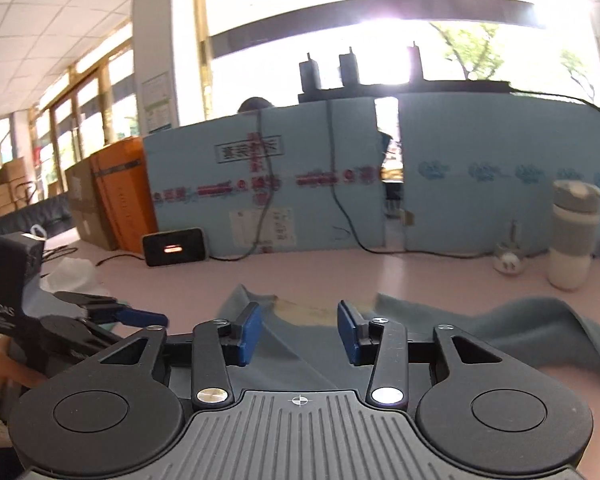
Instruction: Fold clothes
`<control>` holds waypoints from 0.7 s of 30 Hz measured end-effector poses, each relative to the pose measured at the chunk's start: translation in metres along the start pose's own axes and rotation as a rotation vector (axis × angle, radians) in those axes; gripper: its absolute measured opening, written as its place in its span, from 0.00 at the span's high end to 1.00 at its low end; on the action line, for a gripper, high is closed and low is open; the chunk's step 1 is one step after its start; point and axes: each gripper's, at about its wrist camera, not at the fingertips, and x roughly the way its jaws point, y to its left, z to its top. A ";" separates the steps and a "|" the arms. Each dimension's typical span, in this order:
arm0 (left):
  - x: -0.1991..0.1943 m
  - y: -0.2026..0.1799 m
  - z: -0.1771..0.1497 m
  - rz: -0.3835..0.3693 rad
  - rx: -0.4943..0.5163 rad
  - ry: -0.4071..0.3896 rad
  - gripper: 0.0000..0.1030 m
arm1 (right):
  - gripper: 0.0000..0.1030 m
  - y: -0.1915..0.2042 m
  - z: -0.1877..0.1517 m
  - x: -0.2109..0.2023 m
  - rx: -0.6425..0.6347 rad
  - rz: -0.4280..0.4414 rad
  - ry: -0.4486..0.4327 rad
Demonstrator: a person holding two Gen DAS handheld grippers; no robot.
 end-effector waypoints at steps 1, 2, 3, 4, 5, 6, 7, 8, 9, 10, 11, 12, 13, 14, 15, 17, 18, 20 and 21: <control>0.001 -0.002 -0.003 0.043 0.050 -0.003 0.14 | 0.68 0.002 0.007 0.010 0.000 0.025 0.008; 0.001 -0.003 -0.005 0.073 0.085 -0.006 0.14 | 0.69 0.004 0.014 0.020 0.002 0.049 0.017; 0.002 -0.003 -0.007 0.097 0.114 -0.009 0.14 | 0.72 0.005 0.021 0.034 0.018 0.071 0.038; 0.002 -0.001 -0.008 0.104 0.123 -0.009 0.14 | 0.72 0.005 0.027 0.046 0.030 0.091 0.058; 0.002 0.002 -0.009 0.108 0.127 -0.008 0.14 | 0.72 0.007 0.033 0.059 0.049 0.107 0.083; 0.004 0.007 -0.009 0.106 0.116 -0.007 0.14 | 0.72 0.008 0.038 0.073 0.069 0.123 0.109; 0.005 0.011 -0.009 0.108 0.101 -0.007 0.14 | 0.72 0.010 0.044 0.086 0.088 0.139 0.136; 0.006 0.015 -0.009 0.114 0.088 -0.011 0.14 | 0.72 0.013 0.048 0.101 0.105 0.153 0.163; 0.007 0.019 -0.009 0.123 0.079 -0.016 0.14 | 0.72 0.016 0.051 0.116 0.105 0.150 0.191; 0.008 0.022 -0.009 0.135 0.073 -0.020 0.14 | 0.72 0.020 0.053 0.131 0.104 0.146 0.219; 0.008 0.025 -0.010 0.144 0.066 -0.022 0.14 | 0.71 0.023 0.055 0.145 0.102 0.142 0.246; 0.009 0.028 -0.010 0.143 0.058 -0.018 0.14 | 0.71 0.027 0.054 0.159 0.104 0.142 0.282; 0.010 0.030 -0.011 0.143 0.051 -0.013 0.15 | 0.71 0.031 0.053 0.174 0.105 0.142 0.318; 0.010 0.032 -0.011 0.142 0.043 -0.008 0.15 | 0.71 0.034 0.051 0.184 0.110 0.139 0.340; 0.011 0.035 -0.012 0.142 0.036 -0.003 0.15 | 0.71 0.035 0.049 0.193 0.110 0.131 0.358; 0.012 0.038 -0.012 0.140 0.025 0.004 0.15 | 0.71 0.037 0.044 0.210 0.109 0.115 0.396; 0.013 0.039 -0.013 0.139 0.020 0.006 0.15 | 0.71 0.038 0.041 0.218 0.109 0.107 0.415; 0.016 0.041 -0.013 0.143 0.011 0.022 0.15 | 0.71 0.039 0.036 0.232 0.112 0.100 0.444; 0.018 0.043 -0.013 0.148 0.008 0.033 0.15 | 0.71 0.039 0.033 0.237 0.115 0.102 0.454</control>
